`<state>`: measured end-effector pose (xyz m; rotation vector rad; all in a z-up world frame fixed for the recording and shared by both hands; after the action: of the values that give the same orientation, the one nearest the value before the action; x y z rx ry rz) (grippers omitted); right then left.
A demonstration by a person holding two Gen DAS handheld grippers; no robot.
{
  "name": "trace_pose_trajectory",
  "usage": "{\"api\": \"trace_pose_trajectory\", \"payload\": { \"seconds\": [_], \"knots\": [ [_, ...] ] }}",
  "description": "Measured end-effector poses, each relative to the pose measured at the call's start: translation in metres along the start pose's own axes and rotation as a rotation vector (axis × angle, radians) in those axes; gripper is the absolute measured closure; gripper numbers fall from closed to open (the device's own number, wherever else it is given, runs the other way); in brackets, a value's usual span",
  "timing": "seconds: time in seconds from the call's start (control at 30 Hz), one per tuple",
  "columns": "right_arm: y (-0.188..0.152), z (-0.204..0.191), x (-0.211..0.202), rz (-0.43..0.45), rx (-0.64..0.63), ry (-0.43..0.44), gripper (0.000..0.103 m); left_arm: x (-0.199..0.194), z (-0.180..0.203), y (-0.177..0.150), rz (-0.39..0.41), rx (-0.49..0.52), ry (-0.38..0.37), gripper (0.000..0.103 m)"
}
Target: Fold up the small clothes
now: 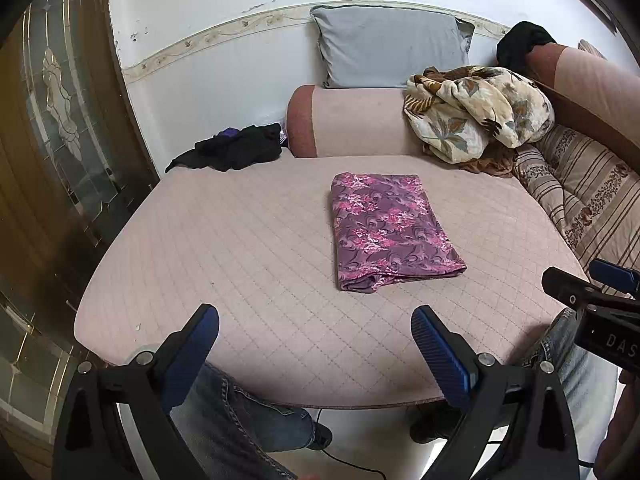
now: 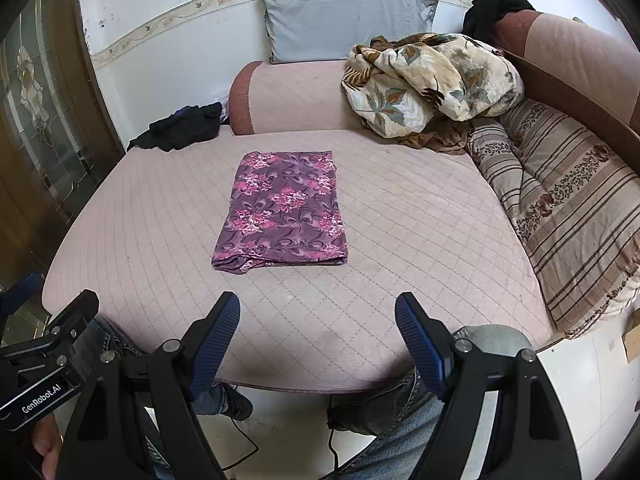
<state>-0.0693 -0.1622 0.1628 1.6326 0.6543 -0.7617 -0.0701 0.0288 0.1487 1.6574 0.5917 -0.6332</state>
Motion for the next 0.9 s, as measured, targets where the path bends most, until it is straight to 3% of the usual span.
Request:
{"api": "trace_pose_trajectory", "payload": {
  "seconds": [0.9],
  "knots": [
    [0.0053, -0.0058, -0.0003, -0.008, -0.028, 0.018, 0.024, 0.0023, 0.0006, 0.0000, -0.003, -0.013, -0.013, 0.004]
  ]
}}
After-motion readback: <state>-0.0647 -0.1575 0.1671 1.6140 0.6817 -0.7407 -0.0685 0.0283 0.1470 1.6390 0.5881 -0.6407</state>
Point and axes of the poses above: each gripper's, at about its wrist camera, not at the fingertips, and x roughly the way its jaws point, z to its right, y to its top, the point moved 6 cm from there along x, roughly the way its jaws point, and after that the axes turned 1 degree about y, right-handed, at the moved point
